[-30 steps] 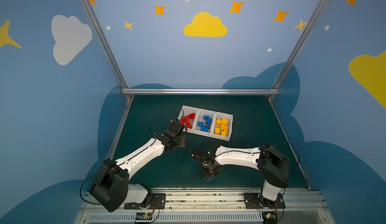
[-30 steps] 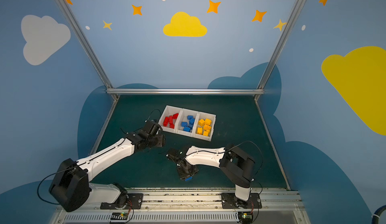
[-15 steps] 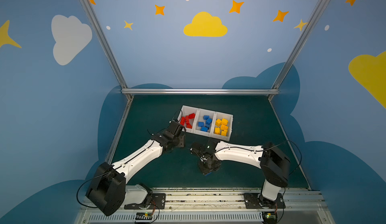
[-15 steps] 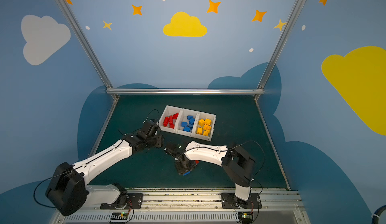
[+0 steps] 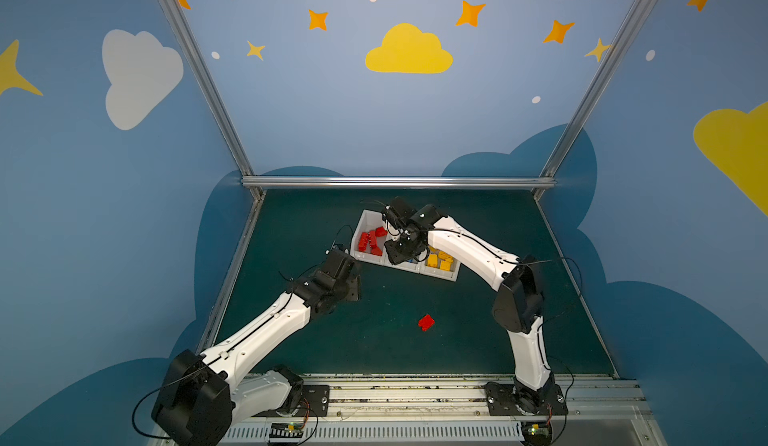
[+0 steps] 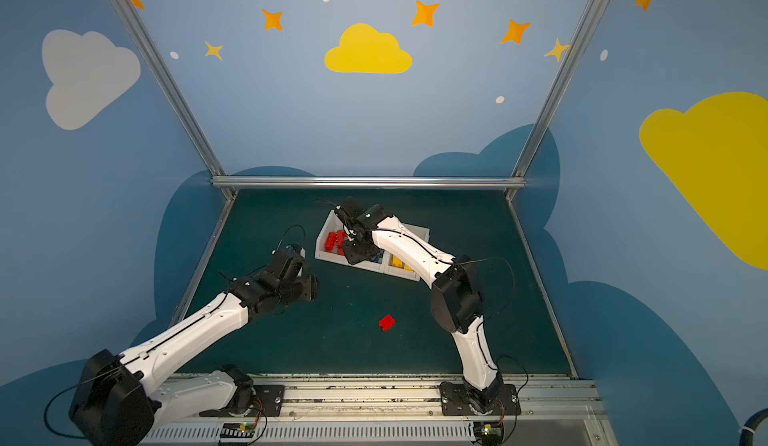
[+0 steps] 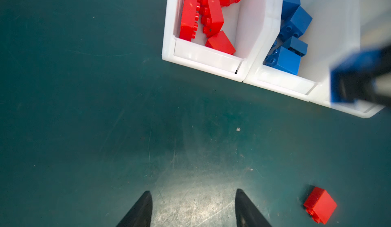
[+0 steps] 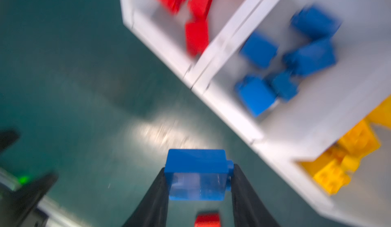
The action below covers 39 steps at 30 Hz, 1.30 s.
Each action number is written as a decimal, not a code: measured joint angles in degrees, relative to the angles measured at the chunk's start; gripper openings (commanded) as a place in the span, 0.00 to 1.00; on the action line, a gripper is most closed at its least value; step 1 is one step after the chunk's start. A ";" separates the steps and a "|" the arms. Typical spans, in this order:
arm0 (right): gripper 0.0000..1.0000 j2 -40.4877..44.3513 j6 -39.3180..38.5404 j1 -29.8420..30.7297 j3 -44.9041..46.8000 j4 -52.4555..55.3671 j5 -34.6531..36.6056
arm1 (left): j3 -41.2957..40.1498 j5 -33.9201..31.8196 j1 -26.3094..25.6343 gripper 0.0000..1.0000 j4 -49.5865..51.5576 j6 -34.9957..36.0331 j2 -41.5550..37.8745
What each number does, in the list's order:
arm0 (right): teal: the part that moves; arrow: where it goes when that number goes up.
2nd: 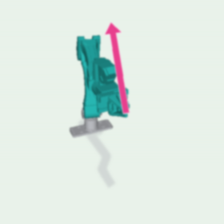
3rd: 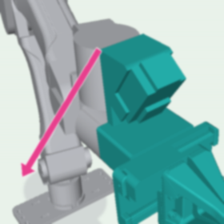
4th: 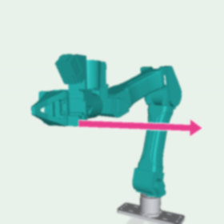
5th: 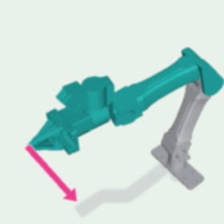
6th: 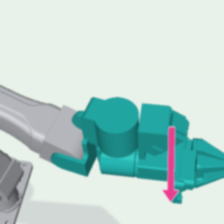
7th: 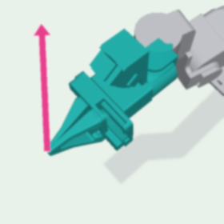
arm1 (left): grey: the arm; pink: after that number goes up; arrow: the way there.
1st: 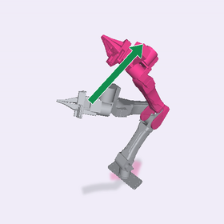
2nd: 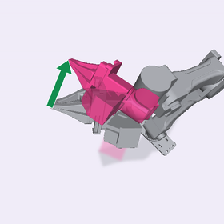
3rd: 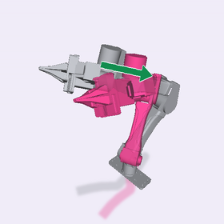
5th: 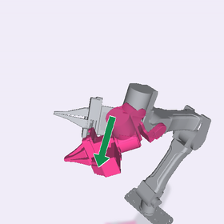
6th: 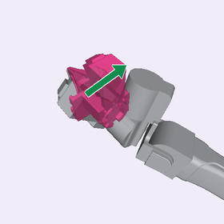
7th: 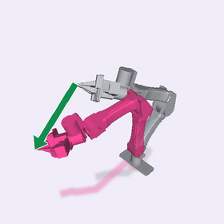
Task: Sort the legos into containers by color
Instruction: Place the lego in the container, then pick up the lego from the bottom-center of the table.
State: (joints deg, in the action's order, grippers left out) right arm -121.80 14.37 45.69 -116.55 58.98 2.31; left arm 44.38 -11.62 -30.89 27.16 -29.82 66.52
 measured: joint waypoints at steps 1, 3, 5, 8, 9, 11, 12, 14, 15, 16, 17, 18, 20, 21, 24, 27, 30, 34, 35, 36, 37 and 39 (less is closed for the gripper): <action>0.37 -2.27 -0.76 -1.07 -3.21 0.59 0.04 | -0.11 0.00 0.02 0.63 0.20 -0.13 -0.46; 0.37 -6.12 -1.77 -3.06 -8.57 1.60 0.42 | -0.50 0.00 0.02 0.63 0.24 -0.42 -1.31; 0.37 -9.38 -2.23 -4.81 -12.85 2.58 0.83 | -1.14 0.02 0.02 0.63 0.26 -0.66 -2.27; 0.38 -12.17 -2.62 -6.73 -16.00 3.13 1.07 | -2.21 0.02 0.02 0.63 0.22 -1.22 -3.48; 0.40 -12.79 -2.91 -7.45 -16.46 3.15 1.07 | -2.64 0.02 0.04 0.63 0.20 -1.38 -3.87; 0.46 -13.16 -3.61 -8.41 -16.59 3.08 1.07 | -3.39 0.04 0.04 0.63 0.17 -1.62 -4.42; 0.49 -13.22 -4.17 -8.81 -16.63 3.02 1.09 | -3.65 0.04 0.04 0.63 0.20 -1.70 -4.61; 0.55 -13.22 -4.79 -9.14 -16.63 2.84 1.11 | -3.80 0.09 0.04 0.63 0.24 -1.75 -4.72; 0.58 -13.22 -5.22 -9.14 -16.63 2.64 1.14 | -3.78 0.09 0.04 0.63 0.13 -1.79 -4.72; 0.59 -13.22 -5.40 -9.11 -16.65 2.45 1.11 | -3.78 0.11 0.04 0.63 0.11 -1.86 -4.72; 0.60 -13.22 -5.64 -9.09 -16.63 2.32 1.09 | -3.78 0.13 0.04 0.63 0.13 -1.95 -4.72; 0.60 -13.22 -5.75 -9.07 -16.63 2.21 1.05 | -3.80 0.17 0.04 0.63 0.11 -1.97 -4.72; 0.61 -13.22 -5.88 -9.05 -16.63 1.95 1.05 | -3.78 0.22 0.04 0.63 0.09 -2.01 -4.72; 0.61 -13.20 -5.86 -9.05 -16.63 1.86 1.05 | -3.78 0.24 0.04 0.63 0.07 -2.05 -4.72; 0.61 -13.07 -5.84 -8.98 -16.57 1.73 1.07 | -3.78 0.24 0.04 0.63 -0.04 -2.16 -4.72; 0.61 -11.28 -5.60 -8.83 -14.10 1.09 1.05 | -3.78 0.24 0.04 0.63 -0.24 -2.19 -4.72; 0.61 -7.93 -5.18 -8.83 -10.01 0.74 0.74 | -3.78 0.31 0.04 0.63 -0.26 -2.19 -4.70; 0.61 -2.84 -3.87 -8.83 -4.92 0.35 0.42 | -3.78 0.57 0.04 0.63 -0.46 -2.19 -4.63; 0.61 -1.70 -3.74 -8.79 -3.58 0.20 0.31 | -3.78 0.63 0.04 0.63 -0.52 -2.19 -4.59; 0.61 -0.22 -3.58 -8.74 -1.75 -0.04 0.24 | -3.78 0.63 0.04 0.63 -0.59 -2.19 -4.55; 0.61 1.57 -3.41 -8.70 0.81 -0.39 0.22 | -3.78 0.63 0.04 0.63 -0.63 -2.19 -4.50; 0.61 5.03 -3.06 -8.44 6.36 -1.09 0.20 | -3.78 0.59 0.04 0.64 -0.66 -2.19 -4.48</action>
State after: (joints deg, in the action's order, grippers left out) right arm -116.77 11.31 37.26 -110.19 57.89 2.50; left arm 40.60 -11.03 -30.85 26.50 -32.01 62.04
